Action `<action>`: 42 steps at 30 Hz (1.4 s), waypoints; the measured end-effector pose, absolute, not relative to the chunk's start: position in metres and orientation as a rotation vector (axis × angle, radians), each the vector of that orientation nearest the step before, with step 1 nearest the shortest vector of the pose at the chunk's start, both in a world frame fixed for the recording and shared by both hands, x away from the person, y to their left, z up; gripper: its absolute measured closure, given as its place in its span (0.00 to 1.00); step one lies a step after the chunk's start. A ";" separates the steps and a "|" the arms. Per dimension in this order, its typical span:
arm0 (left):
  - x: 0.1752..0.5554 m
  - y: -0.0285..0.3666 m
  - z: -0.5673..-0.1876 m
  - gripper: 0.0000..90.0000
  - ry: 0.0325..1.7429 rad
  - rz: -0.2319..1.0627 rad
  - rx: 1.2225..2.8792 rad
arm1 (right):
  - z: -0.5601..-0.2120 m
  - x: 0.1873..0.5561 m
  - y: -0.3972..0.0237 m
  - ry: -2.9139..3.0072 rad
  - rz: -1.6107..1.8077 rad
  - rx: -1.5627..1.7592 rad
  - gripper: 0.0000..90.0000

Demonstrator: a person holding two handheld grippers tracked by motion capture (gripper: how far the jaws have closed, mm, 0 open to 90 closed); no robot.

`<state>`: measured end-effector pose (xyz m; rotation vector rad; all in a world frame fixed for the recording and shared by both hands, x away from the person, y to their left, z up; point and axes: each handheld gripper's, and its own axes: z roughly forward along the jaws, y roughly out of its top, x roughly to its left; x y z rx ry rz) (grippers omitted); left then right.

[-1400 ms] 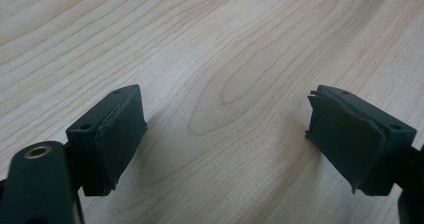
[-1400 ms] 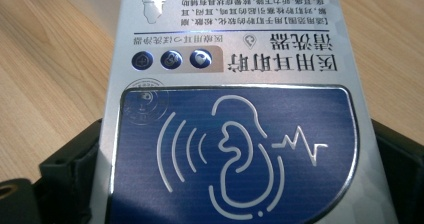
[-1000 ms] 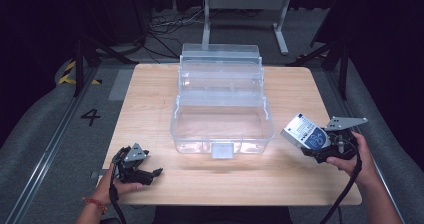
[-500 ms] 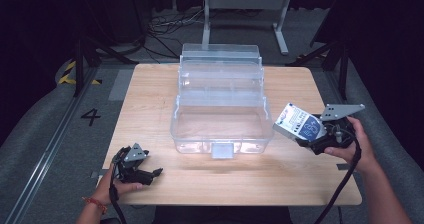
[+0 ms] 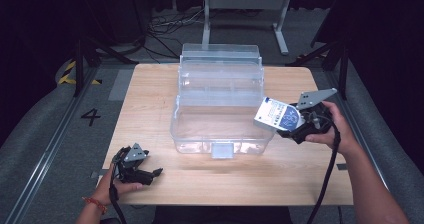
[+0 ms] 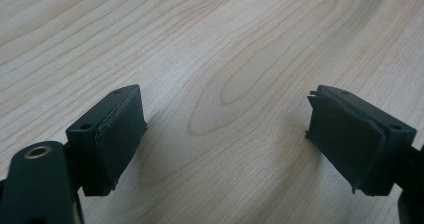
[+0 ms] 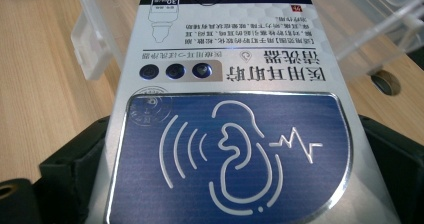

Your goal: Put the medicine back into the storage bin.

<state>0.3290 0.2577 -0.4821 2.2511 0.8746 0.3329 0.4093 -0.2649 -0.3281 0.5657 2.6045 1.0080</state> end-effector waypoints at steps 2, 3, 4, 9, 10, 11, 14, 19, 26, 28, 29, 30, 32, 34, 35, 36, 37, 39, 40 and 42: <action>0.329 0.258 -0.482 0.17 0.874 0.333 2.251 | -0.329 0.416 -0.253 2.628 0.993 0.526 0.05; 0.329 0.258 -0.482 0.17 0.875 0.332 2.251 | -0.329 0.418 -0.247 2.637 0.981 0.512 0.05; 0.329 0.258 -0.482 0.17 0.875 0.332 2.251 | -0.331 0.423 -0.237 2.661 0.964 0.470 0.05; 0.329 0.258 -0.482 0.17 0.875 0.332 2.251 | -0.336 0.434 -0.219 2.703 0.949 0.412 0.05; 0.329 0.258 -0.482 0.17 0.875 0.332 2.251 | -0.339 0.440 -0.211 2.724 0.941 0.382 0.05; 0.329 0.258 -0.482 0.17 0.873 0.331 2.252 | -0.341 0.443 -0.207 2.734 0.940 0.359 0.05; 0.329 0.258 -0.482 0.17 0.875 0.331 2.251 | -0.347 0.450 -0.198 2.769 0.937 0.314 0.05; 0.329 0.258 -0.482 0.17 0.875 0.331 2.251 | -0.355 0.460 -0.191 2.800 0.920 0.273 0.05; 0.329 0.258 -0.482 0.17 0.875 0.332 2.251 | -0.369 0.470 -0.186 2.839 0.937 0.226 0.05; 0.329 0.258 -0.482 0.17 0.874 0.332 2.251 | -0.374 0.472 -0.185 2.845 0.939 0.212 0.05; 0.329 0.257 -0.482 0.17 0.880 0.327 2.248 | -0.376 0.472 -0.185 2.842 0.930 0.188 0.05; 0.329 0.258 -0.482 0.17 0.876 0.331 2.251 | -0.379 0.472 -0.186 2.846 0.907 0.170 0.05; 0.329 0.258 -0.482 0.17 0.874 0.331 2.251 | -0.382 0.472 -0.187 2.838 0.918 0.150 0.05; 0.329 0.258 -0.482 0.17 0.875 0.332 2.251 | -0.382 0.473 -0.189 2.837 0.941 0.144 0.04; 0.329 0.258 -0.482 0.17 0.876 0.331 2.252 | -0.382 0.473 -0.190 2.834 0.950 0.145 0.04; 0.329 0.258 -0.482 0.17 0.875 0.331 2.251 | -0.382 0.473 -0.190 2.834 0.950 0.145 0.04; 0.329 0.258 -0.482 0.17 0.876 0.331 2.251 | -0.383 0.473 -0.191 2.828 0.955 0.126 0.04; 0.329 0.258 -0.482 0.17 0.875 0.332 2.251 | -0.385 0.474 -0.188 2.837 0.933 0.131 0.04; 0.329 0.258 -0.482 0.17 0.876 0.331 2.251 | -0.387 0.474 -0.186 2.848 0.931 0.122 0.04; 0.328 0.257 -0.482 0.17 0.883 0.325 2.247 | -0.390 0.474 -0.183 2.860 0.932 0.115 0.04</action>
